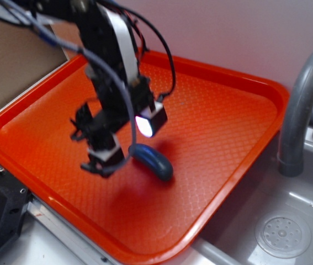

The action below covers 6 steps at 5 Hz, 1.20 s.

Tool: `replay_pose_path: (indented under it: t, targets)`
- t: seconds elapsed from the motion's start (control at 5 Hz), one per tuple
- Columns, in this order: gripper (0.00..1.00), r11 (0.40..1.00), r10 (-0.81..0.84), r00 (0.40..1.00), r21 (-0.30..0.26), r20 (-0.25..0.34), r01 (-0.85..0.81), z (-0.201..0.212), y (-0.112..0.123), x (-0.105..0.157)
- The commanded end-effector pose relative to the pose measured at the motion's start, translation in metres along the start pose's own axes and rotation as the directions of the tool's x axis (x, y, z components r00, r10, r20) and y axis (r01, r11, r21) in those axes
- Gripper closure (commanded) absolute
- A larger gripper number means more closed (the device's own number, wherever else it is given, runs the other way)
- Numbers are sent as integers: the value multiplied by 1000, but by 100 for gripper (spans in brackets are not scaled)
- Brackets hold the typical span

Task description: Grab the plastic pickle.

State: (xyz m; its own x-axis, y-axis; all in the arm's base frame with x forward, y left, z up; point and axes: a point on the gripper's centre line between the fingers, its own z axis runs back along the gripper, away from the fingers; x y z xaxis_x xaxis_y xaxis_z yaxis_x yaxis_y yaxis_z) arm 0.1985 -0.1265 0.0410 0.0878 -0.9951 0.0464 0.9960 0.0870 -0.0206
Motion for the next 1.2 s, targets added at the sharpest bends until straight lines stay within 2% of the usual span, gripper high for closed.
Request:
replay_pose_path:
  t: [0.0,0.2,0.6,0.8,1.0]
  targets:
    - [0,998,29,999,52,-40,-27,-20,-5,11]
    - [100,998,35,999,52,-37,-33,-23,-6,13]
    - [100,993,95,994,71,-50,-92,-19,-10,10]
    - [100,939,339,938,90,-77,-332,-1,-4,-1]
    - [100,821,565,820,161,-91,-547,50,-11,-11]
